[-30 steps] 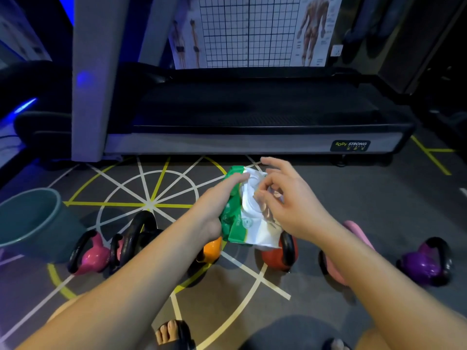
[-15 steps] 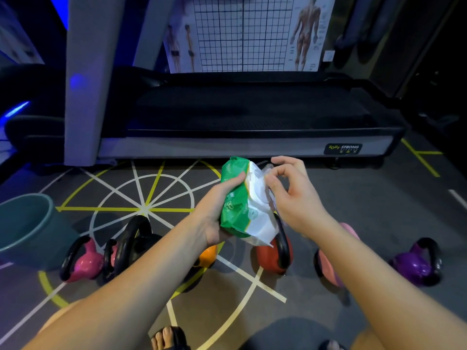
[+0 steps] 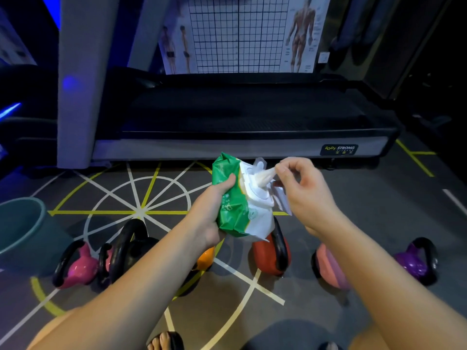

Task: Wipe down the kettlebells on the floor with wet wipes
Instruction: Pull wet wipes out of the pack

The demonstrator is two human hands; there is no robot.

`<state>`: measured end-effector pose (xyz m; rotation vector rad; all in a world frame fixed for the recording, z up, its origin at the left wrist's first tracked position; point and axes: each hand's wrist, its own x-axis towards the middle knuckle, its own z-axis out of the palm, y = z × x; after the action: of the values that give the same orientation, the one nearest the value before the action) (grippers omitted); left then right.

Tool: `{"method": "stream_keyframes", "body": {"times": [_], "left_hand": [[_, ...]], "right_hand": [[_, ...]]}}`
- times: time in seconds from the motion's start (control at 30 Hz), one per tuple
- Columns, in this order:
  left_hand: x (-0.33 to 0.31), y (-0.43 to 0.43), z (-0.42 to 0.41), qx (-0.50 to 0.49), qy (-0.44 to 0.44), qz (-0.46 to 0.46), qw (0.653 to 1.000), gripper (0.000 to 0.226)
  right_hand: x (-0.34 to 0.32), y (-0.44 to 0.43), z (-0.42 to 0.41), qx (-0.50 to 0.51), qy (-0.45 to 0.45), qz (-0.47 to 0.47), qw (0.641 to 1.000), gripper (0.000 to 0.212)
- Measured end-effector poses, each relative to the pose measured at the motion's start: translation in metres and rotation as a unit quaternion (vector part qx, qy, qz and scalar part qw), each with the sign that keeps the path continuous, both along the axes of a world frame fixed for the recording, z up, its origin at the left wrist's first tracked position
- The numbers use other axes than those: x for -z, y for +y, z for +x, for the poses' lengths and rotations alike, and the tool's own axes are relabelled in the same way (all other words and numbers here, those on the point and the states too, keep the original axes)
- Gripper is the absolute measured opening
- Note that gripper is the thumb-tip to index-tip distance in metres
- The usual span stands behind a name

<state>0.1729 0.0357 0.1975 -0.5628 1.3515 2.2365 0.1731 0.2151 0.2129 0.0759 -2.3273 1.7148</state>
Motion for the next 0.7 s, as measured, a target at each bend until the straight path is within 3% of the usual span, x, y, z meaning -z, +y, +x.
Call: {"method": "stream_keyframes", "body": {"times": [0.2, 0.3, 0.47, 0.63, 0.7], "left_hand": [[0.002, 0.006, 0.002, 0.008, 0.018, -0.012, 1.000, 0.040], [0.007, 0.003, -0.001, -0.037, 0.024, -0.015, 0.999, 0.040], [0.001, 0.001, -0.002, -0.041, 0.049, 0.002, 0.998, 0.036], [0.001, 0.009, 0.001, -0.032, 0.091, 0.009, 0.995, 0.037], [-0.001, 0.009, 0.000, -0.020, 0.097, 0.010, 0.995, 0.041]], "right_hand": [[-0.001, 0.006, -0.015, 0.040, -0.050, -0.084, 0.994, 0.020], [0.010, -0.001, -0.014, -0.020, -0.080, -0.082, 0.993, 0.014], [0.007, 0.002, -0.007, -0.054, -0.041, -0.109, 0.992, 0.007], [0.005, 0.020, -0.008, -0.057, -0.015, 0.015, 0.998, 0.005], [0.006, 0.021, -0.006, -0.058, -0.033, 0.009, 0.998, 0.010]]}}
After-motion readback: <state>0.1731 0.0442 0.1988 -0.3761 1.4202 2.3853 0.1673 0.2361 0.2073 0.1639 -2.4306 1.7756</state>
